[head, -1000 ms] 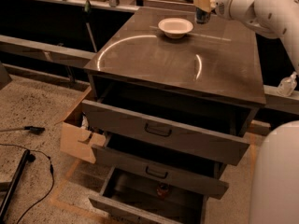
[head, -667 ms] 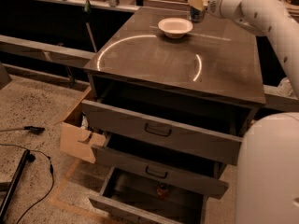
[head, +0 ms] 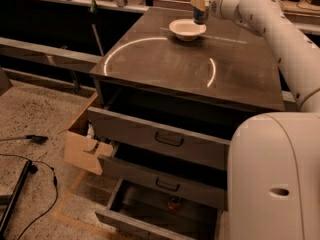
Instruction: Place redbull can into paper bowl
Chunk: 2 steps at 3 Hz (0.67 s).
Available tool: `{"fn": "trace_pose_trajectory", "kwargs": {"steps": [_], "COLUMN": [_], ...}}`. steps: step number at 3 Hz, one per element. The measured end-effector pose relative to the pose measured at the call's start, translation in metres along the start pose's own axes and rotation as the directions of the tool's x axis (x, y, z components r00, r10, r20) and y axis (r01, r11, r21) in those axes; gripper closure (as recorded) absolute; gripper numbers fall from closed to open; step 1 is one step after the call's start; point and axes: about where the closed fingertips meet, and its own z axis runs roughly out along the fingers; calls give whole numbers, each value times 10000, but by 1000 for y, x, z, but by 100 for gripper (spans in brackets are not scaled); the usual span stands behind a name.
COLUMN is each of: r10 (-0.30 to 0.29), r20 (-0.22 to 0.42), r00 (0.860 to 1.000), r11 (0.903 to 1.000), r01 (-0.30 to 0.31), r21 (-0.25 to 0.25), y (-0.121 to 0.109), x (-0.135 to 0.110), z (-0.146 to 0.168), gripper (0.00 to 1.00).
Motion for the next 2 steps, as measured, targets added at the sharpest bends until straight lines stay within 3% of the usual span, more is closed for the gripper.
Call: {"fn": "trace_pose_trajectory", "kwargs": {"steps": [1,2], "r10": [79,173], "r20": [-316,-502], "r00": [9995,9986], "r11": [9998,9995], "r01": [-73,-160], "r21": [211,257], "y": [1,3], "x": [11,21], "z": [16,31], "gripper": [87,62]}}
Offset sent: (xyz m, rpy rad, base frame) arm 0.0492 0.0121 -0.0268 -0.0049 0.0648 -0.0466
